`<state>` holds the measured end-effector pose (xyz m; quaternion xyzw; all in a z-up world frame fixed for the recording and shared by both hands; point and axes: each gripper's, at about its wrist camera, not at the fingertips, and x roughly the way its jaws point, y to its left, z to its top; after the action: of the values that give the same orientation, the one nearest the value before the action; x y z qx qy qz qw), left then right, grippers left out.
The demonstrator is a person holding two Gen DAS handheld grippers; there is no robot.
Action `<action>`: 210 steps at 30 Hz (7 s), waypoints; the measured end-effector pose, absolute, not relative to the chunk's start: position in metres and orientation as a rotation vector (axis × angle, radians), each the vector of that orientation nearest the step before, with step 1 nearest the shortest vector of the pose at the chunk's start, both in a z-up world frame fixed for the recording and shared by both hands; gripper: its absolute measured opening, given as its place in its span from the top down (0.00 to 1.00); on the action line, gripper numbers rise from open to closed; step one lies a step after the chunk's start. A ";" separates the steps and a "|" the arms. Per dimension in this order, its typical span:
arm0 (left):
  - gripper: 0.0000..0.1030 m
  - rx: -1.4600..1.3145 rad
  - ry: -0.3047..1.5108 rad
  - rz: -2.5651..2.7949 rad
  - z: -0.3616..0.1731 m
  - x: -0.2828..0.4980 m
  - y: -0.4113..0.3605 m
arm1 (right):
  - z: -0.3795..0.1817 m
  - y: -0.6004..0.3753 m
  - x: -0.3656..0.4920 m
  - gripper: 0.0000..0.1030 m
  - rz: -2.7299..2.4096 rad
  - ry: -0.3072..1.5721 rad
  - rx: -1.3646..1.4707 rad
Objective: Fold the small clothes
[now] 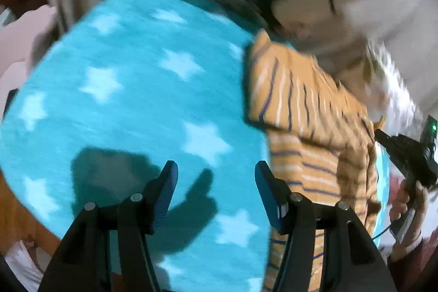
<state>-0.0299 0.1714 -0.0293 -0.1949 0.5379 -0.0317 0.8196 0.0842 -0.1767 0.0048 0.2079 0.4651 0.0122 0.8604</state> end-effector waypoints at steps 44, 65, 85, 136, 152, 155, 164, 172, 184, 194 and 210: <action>0.51 -0.378 1.347 -0.444 -0.083 -0.116 0.048 | -0.091 -0.293 -0.151 0.46 0.120 1.385 0.352; 0.91 -0.177 1.372 -0.290 -0.049 -0.132 0.091 | -0.095 -0.258 -0.204 0.93 0.206 1.371 0.489; 0.59 -0.324 1.245 0.050 -0.030 -0.147 0.160 | -0.042 -0.364 -0.149 0.64 -0.189 1.155 0.314; 0.41 -0.099 1.301 -0.235 -0.012 -0.075 -0.059 | -0.074 -0.488 -0.183 0.87 -0.214 1.071 0.671; 0.39 -0.086 1.266 -0.228 -0.006 -0.061 -0.058 | 0.005 -0.649 -0.205 0.73 -0.670 0.837 0.655; 0.38 -0.102 1.289 -0.234 -0.012 -0.060 -0.062 | -0.023 -0.640 -0.217 0.73 -0.521 0.813 0.819; 0.38 -0.085 1.322 -0.244 -0.018 -0.060 -0.075 | -0.101 -0.635 -0.188 0.66 -0.453 0.757 1.148; 0.38 -0.114 1.333 -0.194 -0.020 -0.063 -0.057 | -0.099 -0.642 -0.147 0.81 -0.571 0.722 1.081; 0.38 -0.168 1.306 -0.166 -0.013 -0.067 -0.007 | 0.000 -0.588 -0.100 0.94 -0.515 0.671 0.783; 0.38 -0.225 1.253 -0.186 -0.012 -0.049 0.064 | 0.080 -0.386 0.017 0.94 -0.081 0.700 0.565; 0.38 -0.310 1.228 -0.075 -0.019 -0.010 0.213 | -0.053 -0.064 0.129 0.91 0.321 1.125 0.179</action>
<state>-0.0102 0.2135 -0.0194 -0.1447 0.5738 -0.0349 0.8053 0.1292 -0.0635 -0.0527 0.0842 0.5303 0.1514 0.8299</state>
